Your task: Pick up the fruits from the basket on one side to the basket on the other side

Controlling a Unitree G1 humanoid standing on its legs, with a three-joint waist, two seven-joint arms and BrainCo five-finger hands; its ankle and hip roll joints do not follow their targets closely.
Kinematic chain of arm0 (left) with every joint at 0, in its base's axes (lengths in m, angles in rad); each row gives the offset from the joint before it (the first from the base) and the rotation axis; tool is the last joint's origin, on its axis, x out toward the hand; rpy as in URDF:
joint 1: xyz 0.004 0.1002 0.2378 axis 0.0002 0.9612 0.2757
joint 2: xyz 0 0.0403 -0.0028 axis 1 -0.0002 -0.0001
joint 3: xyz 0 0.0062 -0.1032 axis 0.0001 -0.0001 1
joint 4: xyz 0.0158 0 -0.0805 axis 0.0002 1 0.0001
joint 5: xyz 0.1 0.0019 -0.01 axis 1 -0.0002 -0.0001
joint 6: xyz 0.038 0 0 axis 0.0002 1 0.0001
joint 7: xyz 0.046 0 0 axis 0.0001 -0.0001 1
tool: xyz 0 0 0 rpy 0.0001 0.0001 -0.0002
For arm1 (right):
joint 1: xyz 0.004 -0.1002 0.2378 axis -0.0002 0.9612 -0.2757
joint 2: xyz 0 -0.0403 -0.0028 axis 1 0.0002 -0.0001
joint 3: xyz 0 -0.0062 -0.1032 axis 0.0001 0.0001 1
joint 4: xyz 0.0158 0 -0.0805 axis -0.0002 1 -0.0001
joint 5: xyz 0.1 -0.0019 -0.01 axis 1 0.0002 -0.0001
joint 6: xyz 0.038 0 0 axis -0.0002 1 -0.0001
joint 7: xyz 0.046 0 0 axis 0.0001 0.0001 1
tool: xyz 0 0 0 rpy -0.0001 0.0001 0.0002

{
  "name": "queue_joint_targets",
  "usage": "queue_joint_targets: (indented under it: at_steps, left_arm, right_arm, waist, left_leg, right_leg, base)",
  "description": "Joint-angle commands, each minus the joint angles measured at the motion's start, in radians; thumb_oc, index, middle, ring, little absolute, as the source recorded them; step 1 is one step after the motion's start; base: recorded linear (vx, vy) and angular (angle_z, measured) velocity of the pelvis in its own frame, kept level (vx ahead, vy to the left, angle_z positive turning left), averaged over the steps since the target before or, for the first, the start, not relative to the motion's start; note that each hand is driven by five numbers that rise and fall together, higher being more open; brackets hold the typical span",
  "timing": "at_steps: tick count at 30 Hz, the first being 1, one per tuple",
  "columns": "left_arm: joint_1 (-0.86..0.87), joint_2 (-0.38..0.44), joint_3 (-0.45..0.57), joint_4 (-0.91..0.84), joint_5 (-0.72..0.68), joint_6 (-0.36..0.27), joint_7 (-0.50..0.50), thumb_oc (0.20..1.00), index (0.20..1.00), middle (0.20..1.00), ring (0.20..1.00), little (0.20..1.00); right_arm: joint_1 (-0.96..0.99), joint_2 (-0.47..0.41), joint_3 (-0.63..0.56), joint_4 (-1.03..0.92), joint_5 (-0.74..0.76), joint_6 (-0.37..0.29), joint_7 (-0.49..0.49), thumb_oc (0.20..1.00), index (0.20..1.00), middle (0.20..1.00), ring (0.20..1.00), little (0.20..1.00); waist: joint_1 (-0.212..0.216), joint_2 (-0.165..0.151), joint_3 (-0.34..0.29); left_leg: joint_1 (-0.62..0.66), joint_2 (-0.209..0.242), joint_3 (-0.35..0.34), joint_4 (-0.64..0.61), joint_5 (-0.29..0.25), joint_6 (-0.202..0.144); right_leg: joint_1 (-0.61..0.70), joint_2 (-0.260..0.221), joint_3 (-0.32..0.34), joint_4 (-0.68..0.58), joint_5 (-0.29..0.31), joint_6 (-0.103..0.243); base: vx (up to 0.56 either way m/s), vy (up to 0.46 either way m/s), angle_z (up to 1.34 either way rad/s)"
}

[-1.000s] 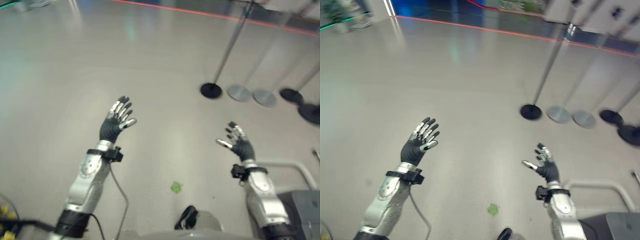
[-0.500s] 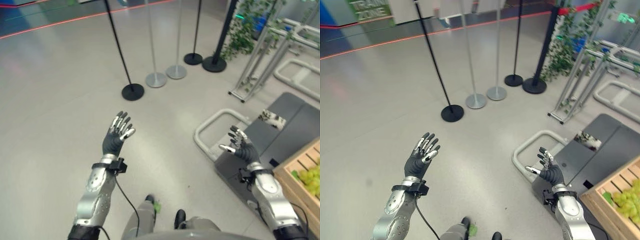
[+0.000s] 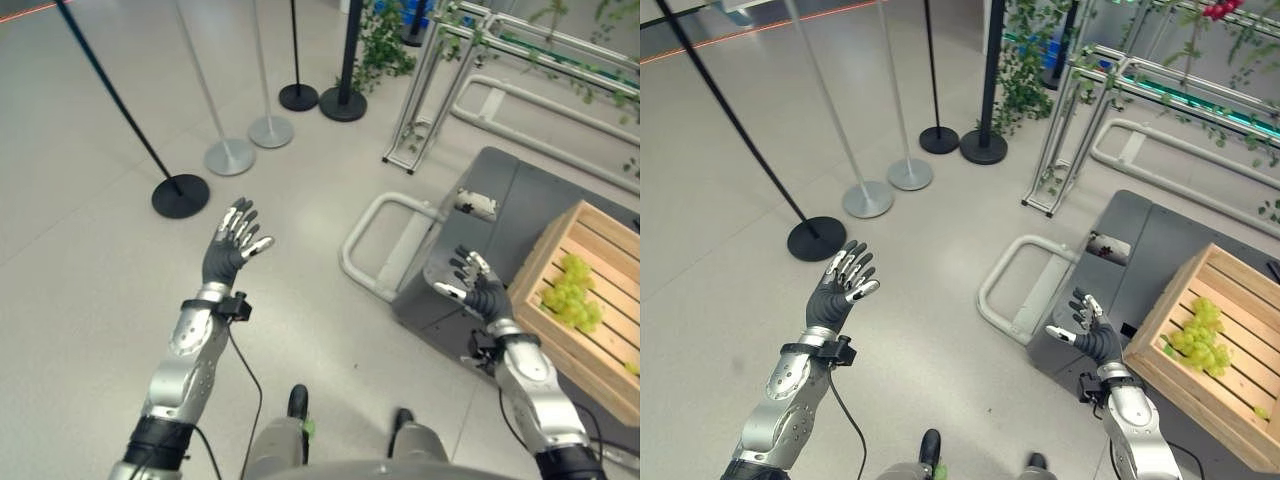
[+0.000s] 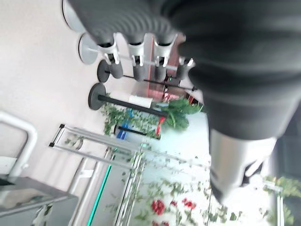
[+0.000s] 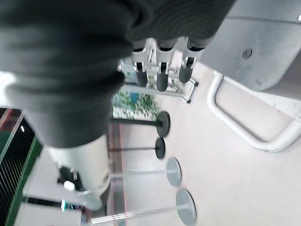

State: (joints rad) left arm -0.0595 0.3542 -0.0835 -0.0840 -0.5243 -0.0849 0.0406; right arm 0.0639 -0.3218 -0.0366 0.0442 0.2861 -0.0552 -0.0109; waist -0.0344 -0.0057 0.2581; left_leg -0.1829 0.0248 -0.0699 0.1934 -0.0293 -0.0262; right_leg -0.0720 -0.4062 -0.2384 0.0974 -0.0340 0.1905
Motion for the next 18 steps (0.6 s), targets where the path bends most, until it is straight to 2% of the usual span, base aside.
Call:
queue_joint_targets:
  at_steps: [1,3,5,6,7,8,9,10,12,13,15,16,17,18]
  left_arm:
    - [0.018,-0.021,0.025,-0.019,0.008,-0.067,0.006,1.0,1.0,1.0,1.0,1.0]
    - [0.022,-0.029,0.03,-0.002,-0.012,-0.062,-0.003,1.0,1.0,1.0,1.0,1.0]
    - [0.029,-0.035,0.033,0.005,-0.026,-0.057,-0.007,1.0,1.0,1.0,1.0,1.0]
    - [0.043,-0.056,0.045,0.025,-0.053,-0.054,-0.008,1.0,1.0,1.0,1.0,1.0]
    - [0.043,-0.057,0.045,0.026,-0.054,-0.054,-0.009,1.0,1.0,1.0,1.0,1.0]
    - [0.048,-0.065,0.055,0.039,-0.059,-0.049,0.0,1.0,1.0,1.0,1.0,1.0]
    - [0.048,-0.065,0.055,0.039,-0.059,-0.049,0.0,1.0,1.0,1.0,1.0,1.0]
    - [0.052,-0.083,0.052,0.045,-0.08,-0.049,0.006,1.0,1.0,1.0,1.0,1.0]
    - [0.069,-0.093,0.058,0.052,-0.08,-0.044,-0.002,1.0,1.0,1.0,1.0,1.0]
    - [0.073,-0.097,0.061,0.063,-0.077,-0.038,-0.002,1.0,1.0,1.0,1.0,1.0]
    - [0.085,-0.093,0.064,0.069,-0.06,-0.03,-0.008,1.0,1.0,1.0,1.0,1.0]
    - [0.094,-0.092,0.063,0.091,-0.05,-0.029,-0.012,1.0,1.0,1.0,1.0,1.0]
    - [0.093,-0.092,0.063,0.091,-0.05,-0.029,-0.013,1.0,1.0,1.0,1.0,1.0]
    - [0.094,-0.102,0.05,0.131,-0.042,-0.024,-0.021,1.0,1.0,1.0,1.0,1.0]
  right_arm:
    - [-0.015,-0.046,-0.067,-0.044,-0.015,-0.037,-0.019,1.0,1.0,1.0,1.0,1.0]
    - [-0.015,-0.057,-0.071,-0.038,-0.013,-0.029,-0.009,1.0,1.0,1.0,1.0,1.0]
    - [-0.016,-0.068,-0.069,-0.034,-0.012,-0.028,-0.005,1.0,1.0,1.0,1.0,1.0]
    - [-0.018,-0.093,-0.06,-0.03,-0.019,-0.024,0.001,1.0,1.0,1.0,1.0,1.0]
    - [-0.017,-0.094,-0.061,-0.031,-0.018,-0.023,0.001,1.0,1.0,1.0,1.0,1.0]
    - [-0.02,-0.113,-0.054,-0.027,-0.017,-0.021,-0.002,1.0,1.0,1.0,1.0,1.0]
    - [-0.02,-0.114,-0.053,-0.027,-0.017,-0.021,-0.002,1.0,1.0,1.0,1.0,1.0]
    - [-0.017,-0.115,-0.054,-0.028,-0.008,-0.018,0.001,1.0,1.0,1.0,1.0,1.0]
    - [-0.012,-0.133,-0.055,-0.015,-0.006,-0.012,0.008,1.0,1.0,1.0,1.0,1.0]
    - [-0.01,-0.134,-0.054,-0.008,-0.005,-0.011,0.008,1.0,1.0,1.0,1.0,1.0]
    - [-0.001,-0.138,-0.049,0.007,-0.001,-0.008,0.009,1.0,1.0,1.0,1.0,1.0]
    - [0.003,-0.151,-0.035,0.024,-0.011,-0.003,0.01,1.0,1.0,1.0,1.0,1.0]
    - [0.001,-0.151,-0.035,0.025,-0.011,-0.004,0.009,1.0,1.0,1.0,1.0,1.0]
    - [0.0,-0.162,-0.018,0.053,-0.016,0.002,0.015,1.0,1.0,1.0,1.0,1.0]
  waist:
    - [-0.013,-0.013,-0.053]
    - [-0.006,-0.02,-0.066]
    - [-0.004,-0.018,-0.068]
    - [-0.005,-0.006,-0.056]
    - [-0.007,-0.003,-0.054]
    - [-0.011,0.007,-0.043]
    - [-0.012,0.008,-0.043]
    - [-0.016,0.017,-0.033]
    - [-0.02,0.031,-0.023]
    - [-0.02,0.032,-0.021]
    - [-0.028,0.032,-0.016]
    - [-0.028,0.035,-0.001]
    - [-0.029,0.033,-0.003]
    - [0.0,0.037,0.002]
  left_leg:
    - [0.059,0.136,0.037,-0.045,-0.083,-0.135]
    - [0.052,0.141,0.055,-0.001,-0.114,-0.148]
    - [0.048,0.147,0.059,0.021,-0.12,-0.156]
    - [0.042,0.18,0.076,0.087,-0.124,-0.178]
    - [0.039,0.183,0.073,0.094,-0.128,-0.179]
    - [0.01,0.204,0.087,0.205,-0.076,-0.197]
    - [0.009,0.204,0.085,0.205,-0.076,-0.197]
    - [0.002,0.207,0.095,0.22,-0.045,-0.202]
    - [0.011,0.19,0.071,0.267,-0.013,-0.203]
    - [0.013,0.175,0.04,0.293,0.031,-0.211]
    - [0.008,0.188,0.034,0.324,0.099,-0.2]
    - [0.013,0.18,0.023,0.365,0.09,-0.178]
    - [0.01,0.177,0.024,0.362,0.095,-0.176]
    - [-0.025,0.048,-0.048,0.304,0.013,-0.163]
  right_leg:
    - [0.003,0.028,-0.009,0.017,0.028,0.03]
    - [0.022,0.019,-0.027,-0.009,0.004,0.042]
    - [0.025,0.024,-0.034,-0.007,-0.012,0.042]
    - [0.027,0.025,-0.066,0.012,-0.031,0.034]
    - [0.03,0.027,-0.068,0.012,-0.032,0.033]
    - [0.061,0.055,-0.092,0.006,-0.06,0.007]
    - [0.061,0.055,-0.093,0.005,-0.06,0.007]
    - [0.081,0.067,-0.109,-0.006,-0.074,-0.007]
    - [0.101,0.109,-0.089,-0.026,-0.095,-0.035]
    - [0.108,0.13,-0.077,-0.041,-0.1,-0.049]
    - [0.129,0.166,-0.066,-0.07,-0.118,-0.071]
    - [0.141,0.202,-0.045,-0.079,-0.134,-0.095]
    - [0.138,0.199,-0.045,-0.081,-0.131,-0.095]
    - [0.142,0.213,-0.013,-0.066,-0.147,-0.097]
  base:
    - [0.06,-0.343,-0.38]
    - [0.07,-0.312,-0.29]
    - [0.04,-0.318,-0.17]
    - [0.03,-0.394,-0.22]
    - [0.07,-0.566,-0.28]
    - [0.06,-0.297,-0.11]
    - [0.07,-0.396,-0.03]
    - [0.04,-0.222,-0.2]
    - [0.11,-0.322,-0.26]
    - [0.14,-0.331,-0.21]
    - [0.13,-0.419,-0.31]
    - [0.1,-0.348,-0.27]
    - [0.17,-0.331,-0.3]
    - [0.1,-0.111,-0.17]
